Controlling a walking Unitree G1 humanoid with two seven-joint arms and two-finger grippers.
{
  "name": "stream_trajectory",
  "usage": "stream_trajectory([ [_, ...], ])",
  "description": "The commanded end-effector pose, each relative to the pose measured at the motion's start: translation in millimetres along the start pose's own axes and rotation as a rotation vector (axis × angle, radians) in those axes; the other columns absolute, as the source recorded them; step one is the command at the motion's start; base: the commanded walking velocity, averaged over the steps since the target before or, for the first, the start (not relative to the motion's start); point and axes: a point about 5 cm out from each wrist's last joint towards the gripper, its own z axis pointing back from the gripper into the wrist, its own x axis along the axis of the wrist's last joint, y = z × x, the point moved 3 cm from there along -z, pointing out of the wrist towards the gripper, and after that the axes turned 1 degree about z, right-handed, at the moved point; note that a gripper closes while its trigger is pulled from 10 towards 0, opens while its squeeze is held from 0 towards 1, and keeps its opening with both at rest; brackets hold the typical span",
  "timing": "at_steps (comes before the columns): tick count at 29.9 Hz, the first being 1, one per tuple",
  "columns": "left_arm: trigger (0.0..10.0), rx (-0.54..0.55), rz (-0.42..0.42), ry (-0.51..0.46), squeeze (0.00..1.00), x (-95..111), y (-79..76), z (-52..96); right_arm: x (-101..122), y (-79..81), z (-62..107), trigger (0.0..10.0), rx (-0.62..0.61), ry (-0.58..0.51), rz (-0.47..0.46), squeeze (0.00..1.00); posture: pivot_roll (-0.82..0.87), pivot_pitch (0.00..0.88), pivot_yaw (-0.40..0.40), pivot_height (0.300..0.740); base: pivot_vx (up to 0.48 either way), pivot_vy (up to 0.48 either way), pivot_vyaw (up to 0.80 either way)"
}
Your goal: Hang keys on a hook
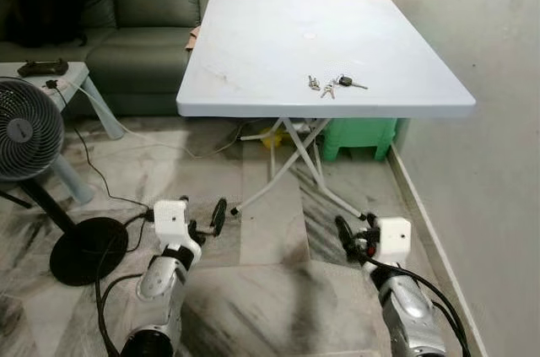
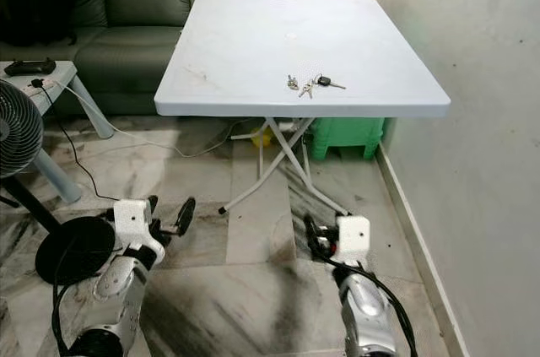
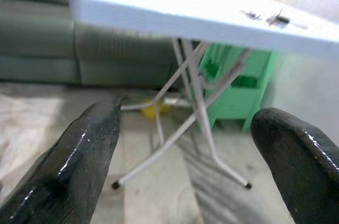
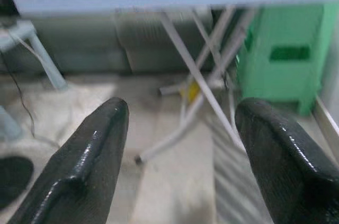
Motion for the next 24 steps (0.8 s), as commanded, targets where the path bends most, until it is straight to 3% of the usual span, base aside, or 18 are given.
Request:
stream_trajectory([
  [1,10.0,-0.022,0.0,-0.033,0.0,11,-4.5,-2.7,15,6.9,-5.3,10.0,0.032,-0.053,-0.008,0.0,-0.01,0.07,0.002,0.74,0.0,0.0,0.0],
  [4,10.0,-0.004,-0.003,-0.106,0.0,33,-4.7,-4.0,41,16.5,-9.7,10.0,0.072,-0.13,-0.008,0.0,-0.02,0.072,0.007,0.74,0.0,0.0,0.0],
  [9,10.0,-0.027,-0.005,-0.143,0.0,48,-3.9,3.2,58,19.8,-3.5,10.0,0.119,-0.176,0.028,0.0,-0.01,0.072,0.009,0.74,0.0,0.0,0.0],
  [15,10.0,-0.01,-0.018,-0.097,0.0,40,7.6,14.3,45,9.3,8.0,10.0,0.103,-0.121,0.058,0.0,-0.01,0.068,0.008,0.74,0.0,0.0,0.0],
  [19,10.0,0.009,0.026,-0.071,0.0,43,11.7,18.3,46,3.4,11.2,10.0,0.079,-0.095,0.061,0.0,-0.01,0.065,0.005,0.74,0.0,0.0,0.0],
  [24,10.0,0.011,0.018,-0.067,0.0,42,12.6,17.8,50,4.8,8.1,10.0,0.088,-0.1,0.07,0.0,-0.02,0.059,0.003,0.74,0.0,0.0,0.0],
])
